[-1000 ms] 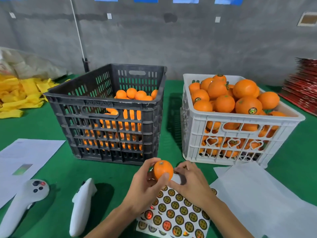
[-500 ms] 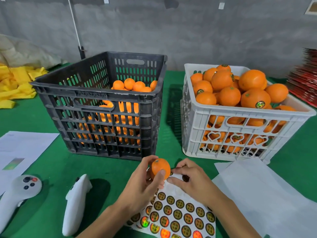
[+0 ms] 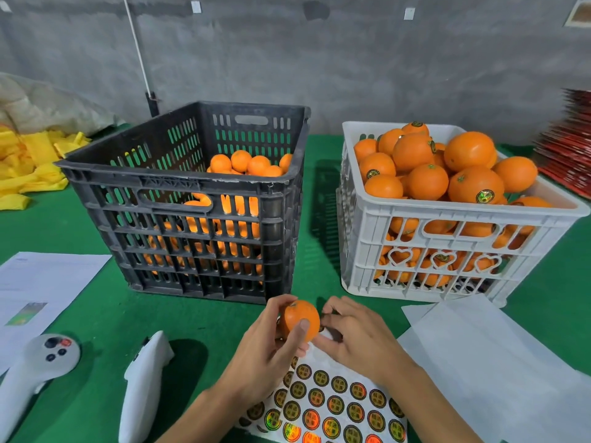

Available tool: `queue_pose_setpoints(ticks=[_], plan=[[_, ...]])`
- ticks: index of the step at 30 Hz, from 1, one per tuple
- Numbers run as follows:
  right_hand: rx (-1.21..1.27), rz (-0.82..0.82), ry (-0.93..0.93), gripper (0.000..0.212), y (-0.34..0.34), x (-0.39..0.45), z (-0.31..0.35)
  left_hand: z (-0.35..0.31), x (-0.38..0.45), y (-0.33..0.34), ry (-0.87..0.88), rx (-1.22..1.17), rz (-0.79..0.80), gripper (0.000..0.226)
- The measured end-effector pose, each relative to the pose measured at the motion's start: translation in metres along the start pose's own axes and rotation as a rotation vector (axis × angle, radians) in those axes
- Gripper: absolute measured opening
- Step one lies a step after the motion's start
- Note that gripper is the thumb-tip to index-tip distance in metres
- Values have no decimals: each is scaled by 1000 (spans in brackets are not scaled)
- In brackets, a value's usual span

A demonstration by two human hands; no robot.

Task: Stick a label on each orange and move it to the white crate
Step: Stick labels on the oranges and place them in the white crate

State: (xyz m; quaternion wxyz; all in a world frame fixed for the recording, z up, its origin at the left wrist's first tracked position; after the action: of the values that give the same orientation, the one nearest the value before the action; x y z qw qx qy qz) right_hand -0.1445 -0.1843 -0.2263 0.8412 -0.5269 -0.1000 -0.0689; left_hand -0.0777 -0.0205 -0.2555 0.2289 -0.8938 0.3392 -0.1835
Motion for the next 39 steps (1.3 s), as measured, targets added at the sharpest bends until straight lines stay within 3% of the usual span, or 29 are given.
queue_pose_setpoints(ticks=[5, 10, 13, 17, 20, 25, 32, 35, 37, 39], plan=[[135, 39, 18, 42, 7, 1, -6, 0, 0, -1, -1, 3, -12, 42], [379, -65, 111, 21, 12, -1, -15, -2, 0, -1, -13, -26, 1, 42], [508, -125, 210, 19, 13, -1, -21, -1, 1, 0, -18, -16, -1, 43], [582, -331, 311, 17, 4, -1, -22, -1, 2, 0, -35, -26, 4, 42], [629, -516, 285, 15, -6, -1, -8, 0, 8, 3, -67, -61, -24, 41], [517, -536, 185, 21, -11, 0, 13, -3, 26, 8, -123, -228, -51, 45], [173, -362, 101, 69, -35, 4, 39, -60, 59, -15, -73, -355, -139, 46], [23, -554, 60, 76, -90, 15, 54, -113, 88, -22, -1, -360, -208, 45], [-78, -716, -15, 72, -134, 25, 58, -149, 113, -26, 81, -292, -243, 32], [-162, -770, -56, 67, -173, 39, 56, -183, 142, -35, 111, -267, -299, 26]])
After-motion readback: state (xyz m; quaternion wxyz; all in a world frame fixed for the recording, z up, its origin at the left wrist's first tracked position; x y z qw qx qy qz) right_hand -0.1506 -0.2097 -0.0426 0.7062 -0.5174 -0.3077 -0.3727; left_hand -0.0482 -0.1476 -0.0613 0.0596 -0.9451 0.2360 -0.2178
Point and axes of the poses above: each hand's wrist, its own x-axis towards the middle knuckle, its own y-axis out of the palm, z = x × y, the point moved 5 cm from there along x, towards the middle knuckle, and after that the axes turned 11 degrees about x, right-handed, at the moved point
